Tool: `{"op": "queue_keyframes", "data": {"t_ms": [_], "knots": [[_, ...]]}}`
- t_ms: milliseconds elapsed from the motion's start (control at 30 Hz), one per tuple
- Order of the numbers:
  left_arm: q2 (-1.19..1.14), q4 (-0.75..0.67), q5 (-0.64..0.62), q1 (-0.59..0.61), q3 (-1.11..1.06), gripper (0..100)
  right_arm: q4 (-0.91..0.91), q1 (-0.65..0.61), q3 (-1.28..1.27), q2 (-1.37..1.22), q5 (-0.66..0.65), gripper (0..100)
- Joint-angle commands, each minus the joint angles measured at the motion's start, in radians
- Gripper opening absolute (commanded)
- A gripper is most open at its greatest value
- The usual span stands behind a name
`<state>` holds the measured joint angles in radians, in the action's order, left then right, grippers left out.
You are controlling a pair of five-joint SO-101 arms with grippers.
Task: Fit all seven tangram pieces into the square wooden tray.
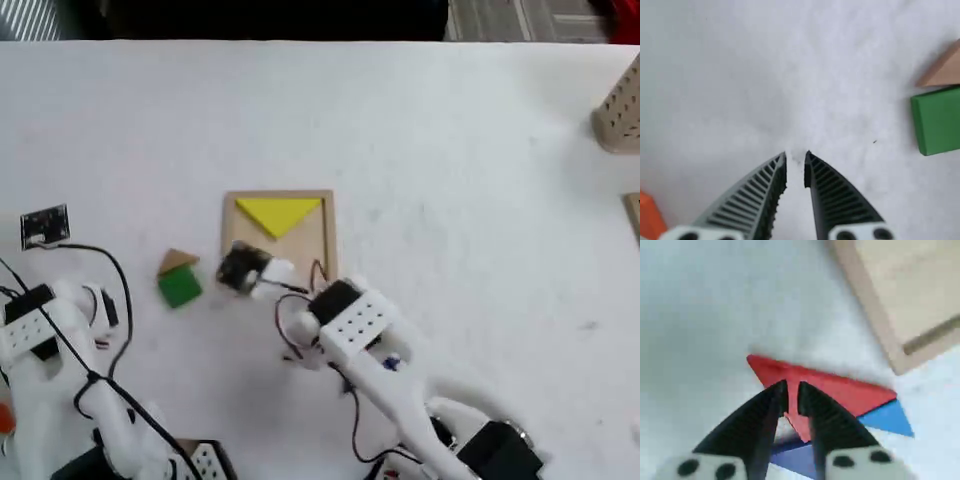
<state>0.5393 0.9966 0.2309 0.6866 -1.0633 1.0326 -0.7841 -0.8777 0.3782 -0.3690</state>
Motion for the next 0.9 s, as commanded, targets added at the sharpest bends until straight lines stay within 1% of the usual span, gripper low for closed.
{"op": "queue_keyframes", "data": {"t_ms": [0,67,133,200,267,333,500,600,700,800,867], "knots": [[-0.001,-0.018,0.011,-0.016,0.048,9,-0.111,0.018,-0.055,0.021,0.358,16.0],[-0.001,-0.020,0.011,-0.018,0.048,9,-0.119,0.012,-0.048,0.005,0.483,23.7],[-0.001,-0.020,0.011,-0.018,0.048,9,-0.111,-0.008,-0.026,-0.015,0.580,29.0],[-0.001,-0.020,0.011,-0.018,0.048,9,-0.111,-0.019,-0.018,-0.045,0.654,30.0],[-0.004,-0.029,0.011,-0.018,0.046,9,-0.114,-0.021,-0.015,-0.082,0.684,30.0],[-0.007,-0.035,0.011,-0.018,0.046,9,-0.110,-0.021,0.002,-0.117,0.689,29.6],[-0.008,-0.035,0.011,-0.047,0.044,9,-0.081,-0.024,0.075,-0.242,0.690,23.9],[-0.008,-0.035,0.011,-0.050,0.044,9,-0.073,-0.019,0.126,-0.349,0.690,23.9],[-0.008,-0.035,0.011,-0.050,0.044,9,0.015,-0.005,0.207,-0.414,0.669,24.0],[-0.008,-0.035,0.011,-0.050,0.044,9,0.054,0.022,0.245,-0.444,0.516,24.0],[-0.008,-0.034,0.011,-0.050,0.044,9,0.059,0.036,0.247,-0.449,0.453,24.0]]}}
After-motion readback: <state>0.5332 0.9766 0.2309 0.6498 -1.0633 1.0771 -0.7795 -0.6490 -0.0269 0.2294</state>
